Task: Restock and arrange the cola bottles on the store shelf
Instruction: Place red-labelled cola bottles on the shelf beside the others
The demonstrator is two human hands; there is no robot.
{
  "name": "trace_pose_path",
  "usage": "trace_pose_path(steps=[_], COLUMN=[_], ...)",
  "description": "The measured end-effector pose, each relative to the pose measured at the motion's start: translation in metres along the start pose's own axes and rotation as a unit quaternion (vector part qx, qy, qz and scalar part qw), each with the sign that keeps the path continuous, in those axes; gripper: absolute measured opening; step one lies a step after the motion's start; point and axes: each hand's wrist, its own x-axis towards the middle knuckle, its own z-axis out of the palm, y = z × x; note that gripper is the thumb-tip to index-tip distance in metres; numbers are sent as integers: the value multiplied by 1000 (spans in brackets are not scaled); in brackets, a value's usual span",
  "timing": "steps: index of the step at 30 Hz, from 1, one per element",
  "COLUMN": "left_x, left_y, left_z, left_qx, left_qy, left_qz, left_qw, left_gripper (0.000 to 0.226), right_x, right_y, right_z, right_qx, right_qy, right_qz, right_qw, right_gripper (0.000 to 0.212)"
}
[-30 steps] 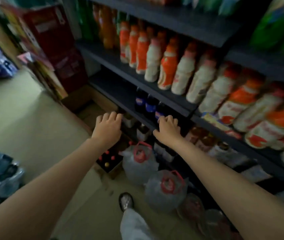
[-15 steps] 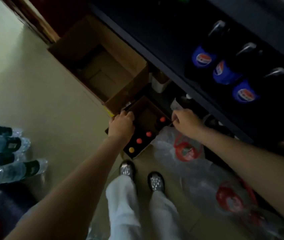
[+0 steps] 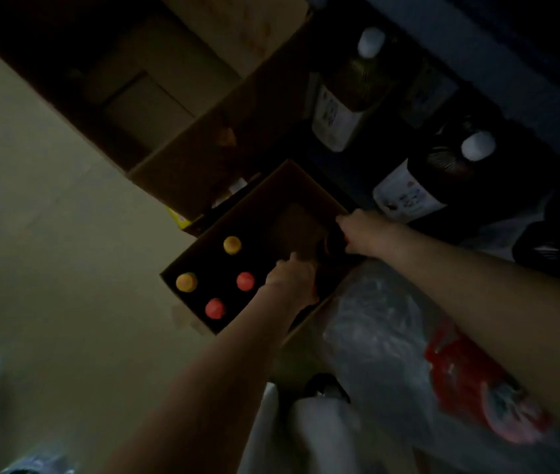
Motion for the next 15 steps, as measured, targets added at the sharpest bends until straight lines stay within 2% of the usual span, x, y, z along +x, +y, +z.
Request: trace_pose_path(steps=[3,8,11,15], left_x=[23,3,-57,-191], left_y=[6,3,20,56], left_z=[22,-21,-71,-144], left_qx=[52,96,69,26], left_qy=[3,83,131,173], left_qz=[0,28,34,36], left_qw=[999,991,988,984], left_gripper=[57,54,47,55], right_x=[19,-16,-86,-225], right_y=[1,0,2,10], right_z=[11,-6,-46,-119], right_qx=[-17,-24,15,95], right_qy=[0,132,173,199], right_qz=[-7,-61,-64,-60], right_qw=[1000,989,983,974], right_gripper=[52,39,35,29])
